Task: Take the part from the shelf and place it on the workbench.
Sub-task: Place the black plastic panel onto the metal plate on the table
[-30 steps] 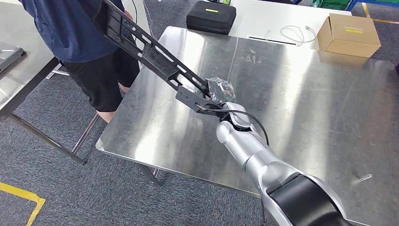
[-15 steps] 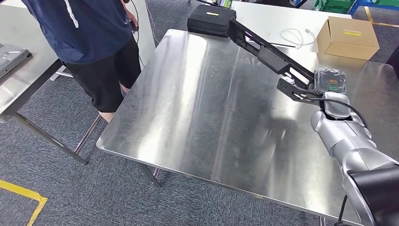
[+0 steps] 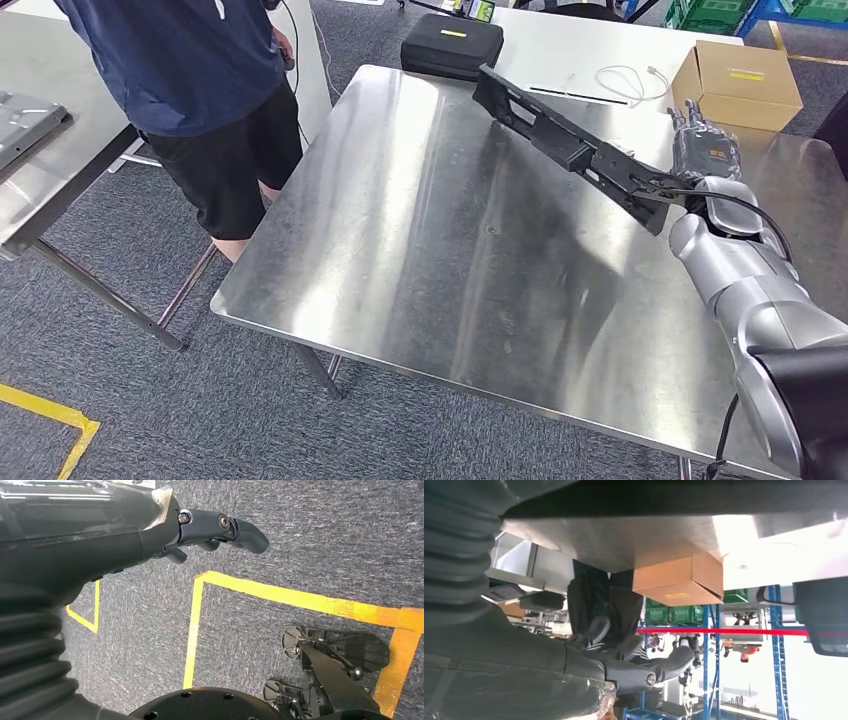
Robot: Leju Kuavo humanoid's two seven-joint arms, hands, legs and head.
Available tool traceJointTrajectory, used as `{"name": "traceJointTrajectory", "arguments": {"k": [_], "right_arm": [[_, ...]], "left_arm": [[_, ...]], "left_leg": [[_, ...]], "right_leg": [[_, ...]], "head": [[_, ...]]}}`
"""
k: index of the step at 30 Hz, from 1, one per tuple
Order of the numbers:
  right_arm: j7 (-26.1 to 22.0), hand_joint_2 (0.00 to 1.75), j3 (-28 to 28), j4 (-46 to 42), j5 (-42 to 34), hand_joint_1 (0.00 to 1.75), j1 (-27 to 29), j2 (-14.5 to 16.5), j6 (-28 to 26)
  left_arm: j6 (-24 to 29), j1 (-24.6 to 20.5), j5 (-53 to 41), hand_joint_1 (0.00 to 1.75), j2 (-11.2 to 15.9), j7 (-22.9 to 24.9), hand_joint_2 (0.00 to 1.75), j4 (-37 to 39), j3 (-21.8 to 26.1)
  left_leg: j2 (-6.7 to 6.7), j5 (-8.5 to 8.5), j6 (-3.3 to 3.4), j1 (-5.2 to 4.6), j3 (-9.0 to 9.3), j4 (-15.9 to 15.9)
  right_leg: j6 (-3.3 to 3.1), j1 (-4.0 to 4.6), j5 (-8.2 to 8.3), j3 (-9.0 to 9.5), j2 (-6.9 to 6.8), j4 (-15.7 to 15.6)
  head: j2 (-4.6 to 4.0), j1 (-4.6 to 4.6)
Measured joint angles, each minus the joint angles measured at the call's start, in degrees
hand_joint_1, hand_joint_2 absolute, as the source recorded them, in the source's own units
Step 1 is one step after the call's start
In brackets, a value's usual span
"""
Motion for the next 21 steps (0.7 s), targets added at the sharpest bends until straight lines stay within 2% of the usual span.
{"name": "traceJointTrajectory", "arguments": {"k": [6, 11, 17, 19, 21], "right_arm": [[-1.60, 0.00, -1.09, -0.11, -1.80, 0.00, -1.04, 1.29, 1.06], [-7.14, 0.00, -4.47, -0.66, -7.81, 0.00, -1.70, 2.97, 5.38], [-9.05, 0.00, -7.56, -1.25, -10.50, 0.00, -2.93, 4.46, 8.00], [-11.71, 0.00, -8.93, -1.56, -13.85, 0.00, -3.21, 5.04, 11.03], [-15.79, 0.00, -11.15, -2.13, -19.90, 0.00, -3.70, 5.90, 16.74]], "left_arm": [[-0.03, -0.05, 0.14, 0.00, 0.00, 0.55, 0.00, 0.01, 0.02], [-0.17, -0.08, 0.15, 0.00, 0.08, 0.92, 0.00, 0.02, 0.04], [-0.19, -0.08, 0.15, 0.00, 0.16, 1.06, 0.00, 0.02, 0.05], [-0.18, -0.08, 0.15, 0.00, 0.17, 1.16, 0.00, 0.02, 0.05], [-0.16, -0.08, 0.17, 0.00, 0.21, 1.35, 0.00, 0.02, 0.06]], "left_leg": [[-0.01, 0.00, 0.00, -0.04, 0.08, 0.03], [0.02, 0.00, 0.00, -0.04, 0.14, 0.04], [-0.01, 0.00, 0.00, -0.04, 0.21, 0.04], [0.02, 0.00, 0.00, -0.05, 0.22, 0.04], [0.03, 0.00, 0.00, -0.06, 0.24, 0.04]], "right_leg": [[0.00, -0.01, 0.00, 0.10, -0.01, 0.00], [0.00, -0.02, 0.00, 0.14, 0.01, 0.00], [0.00, -0.07, 0.00, 0.22, -0.01, 0.00], [0.00, -0.07, 0.00, 0.24, 0.01, 0.00], [0.00, -0.07, 0.00, 0.25, 0.02, 0.00]], "head": [[0.00, -0.01], [0.00, -0.01], [0.00, 0.01], [0.00, 0.00], [0.00, 0.00]]}}
